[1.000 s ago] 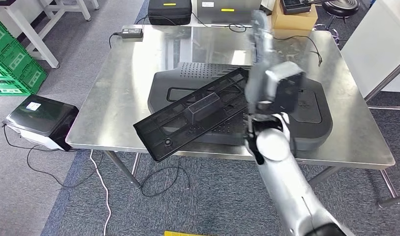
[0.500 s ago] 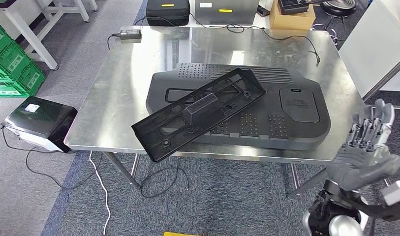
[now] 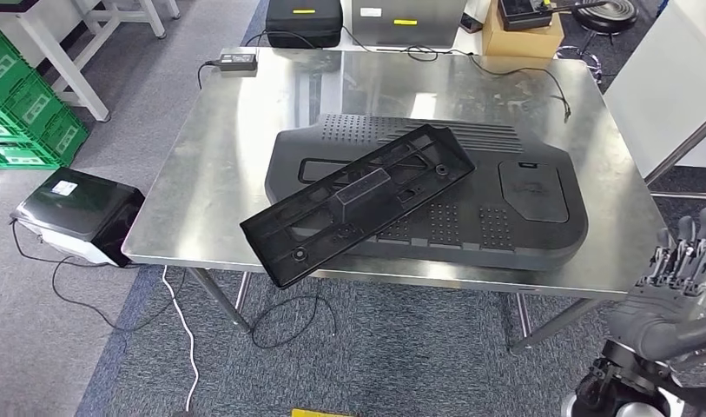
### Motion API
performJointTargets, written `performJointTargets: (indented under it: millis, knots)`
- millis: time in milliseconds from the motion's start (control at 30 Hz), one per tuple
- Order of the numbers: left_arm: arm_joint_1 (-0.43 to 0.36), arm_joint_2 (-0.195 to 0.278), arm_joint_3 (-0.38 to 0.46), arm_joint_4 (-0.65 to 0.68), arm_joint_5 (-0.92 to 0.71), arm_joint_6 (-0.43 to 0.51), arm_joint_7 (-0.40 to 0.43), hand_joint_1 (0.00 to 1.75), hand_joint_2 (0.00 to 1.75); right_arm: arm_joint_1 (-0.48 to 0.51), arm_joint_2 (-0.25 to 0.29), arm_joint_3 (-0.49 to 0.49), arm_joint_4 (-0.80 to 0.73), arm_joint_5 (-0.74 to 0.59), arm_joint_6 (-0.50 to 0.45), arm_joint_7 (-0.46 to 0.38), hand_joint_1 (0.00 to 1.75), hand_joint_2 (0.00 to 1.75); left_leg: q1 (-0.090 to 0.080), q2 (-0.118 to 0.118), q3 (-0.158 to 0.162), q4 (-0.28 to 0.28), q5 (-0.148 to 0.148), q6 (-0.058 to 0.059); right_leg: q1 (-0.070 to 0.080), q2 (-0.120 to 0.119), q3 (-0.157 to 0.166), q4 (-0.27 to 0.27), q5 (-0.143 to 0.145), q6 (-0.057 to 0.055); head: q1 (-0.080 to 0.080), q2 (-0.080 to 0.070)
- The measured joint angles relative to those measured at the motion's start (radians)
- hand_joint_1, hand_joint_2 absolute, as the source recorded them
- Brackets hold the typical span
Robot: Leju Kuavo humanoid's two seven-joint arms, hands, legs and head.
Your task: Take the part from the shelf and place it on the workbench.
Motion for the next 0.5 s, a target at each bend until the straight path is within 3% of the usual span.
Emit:
performJointTargets:
  millis: [33, 67, 100, 200, 233, 300, 367, 400, 433, 500]
  knots:
    - [-0.001, 0.0, 0.001, 0.0, 0.002, 0.002, 0.001, 0.0, 0.0, 0.001, 0.0, -0.004, 0.004, 0.0, 0.001, 0.0, 0.0, 0.0, 0.001, 0.0, -0.003, 0.001, 0.001, -0.002, -0.006, 0.001, -0.026, 0.056, -0.023, 0.006, 0.005, 0.0]
    - [-0.001, 0.0, 0.001, 0.0, 0.003, 0.002, 0.002, 0.0, 0.0, 0.003, 0.0, -0.006, 0.009, 0.0, 0.002, -0.001, 0.0, 0.0, 0.002, 0.0, -0.006, 0.003, 0.001, -0.005, -0.014, 0.002, -0.038, 0.083, -0.028, 0.013, 0.008, 0.0]
    - [-0.001, 0.0, 0.001, 0.0, 0.004, 0.003, 0.003, 0.0, 0.0, 0.003, 0.0, -0.007, 0.013, 0.0, 0.002, -0.001, 0.0, 0.0, 0.005, 0.0, -0.009, 0.007, 0.001, -0.01, -0.022, 0.002, -0.033, 0.075, -0.014, 0.021, 0.01, 0.0]
    - [-0.004, 0.001, 0.002, 0.0, 0.005, 0.005, 0.003, 0.0, 0.0, 0.003, 0.0, -0.01, 0.024, -0.001, 0.003, -0.001, 0.0, 0.0, 0.018, -0.003, -0.03, 0.045, -0.01, -0.04, -0.045, 0.008, 0.045, -0.08, 0.061, 0.053, 0.017, 0.0]
    - [-0.006, 0.002, 0.002, 0.0, 0.005, 0.006, 0.004, 0.0, 0.0, 0.003, 0.0, -0.011, 0.028, -0.001, 0.004, -0.001, 0.0, 0.0, 0.02, -0.004, -0.038, 0.061, -0.015, -0.05, -0.047, 0.012, 0.057, -0.108, 0.07, 0.052, 0.019, 0.0]
    - [-0.008, 0.003, 0.002, 0.001, 0.002, 0.01, 0.005, 0.0, 0.0, 0.002, 0.001, -0.013, 0.037, -0.002, 0.004, -0.002, 0.0, 0.0, 0.022, -0.006, -0.048, 0.079, -0.018, -0.065, -0.04, 0.018, 0.052, -0.104, 0.072, 0.031, 0.013, 0.0]
    - [-0.006, 0.0, 0.002, 0.001, -0.003, 0.011, 0.006, 0.0, 0.0, -0.002, 0.001, -0.013, 0.042, -0.004, 0.004, -0.003, 0.0, 0.0, 0.028, -0.008, -0.052, 0.087, -0.019, -0.074, -0.034, 0.014, 0.042, -0.097, 0.077, 0.007, -0.004, 0.0]
    - [-0.005, -0.001, 0.002, 0.0, -0.006, 0.011, 0.007, 0.0, 0.0, -0.004, 0.002, -0.014, 0.044, -0.006, 0.004, -0.004, 0.0, 0.0, 0.029, -0.007, -0.058, 0.103, -0.035, -0.075, -0.03, 0.012, 0.037, -0.096, 0.081, -0.003, -0.012, 0.0]
    - [-0.005, -0.003, 0.002, 0.0, -0.009, 0.011, 0.008, 0.0, 0.0, -0.006, 0.002, -0.015, 0.046, -0.008, 0.004, -0.005, 0.0, 0.0, 0.03, -0.005, -0.071, 0.139, -0.067, -0.073, -0.026, 0.009, 0.03, -0.097, 0.087, -0.012, -0.019, 0.0]
    - [-0.006, -0.005, 0.002, 0.0, -0.013, 0.011, 0.009, 0.0, 0.0, -0.006, 0.002, -0.018, 0.05, -0.013, 0.005, -0.007, 0.0, 0.0, 0.022, -0.001, -0.111, 0.264, -0.163, -0.059, -0.014, 0.004, 0.012, -0.097, 0.101, -0.025, -0.038, 0.0]
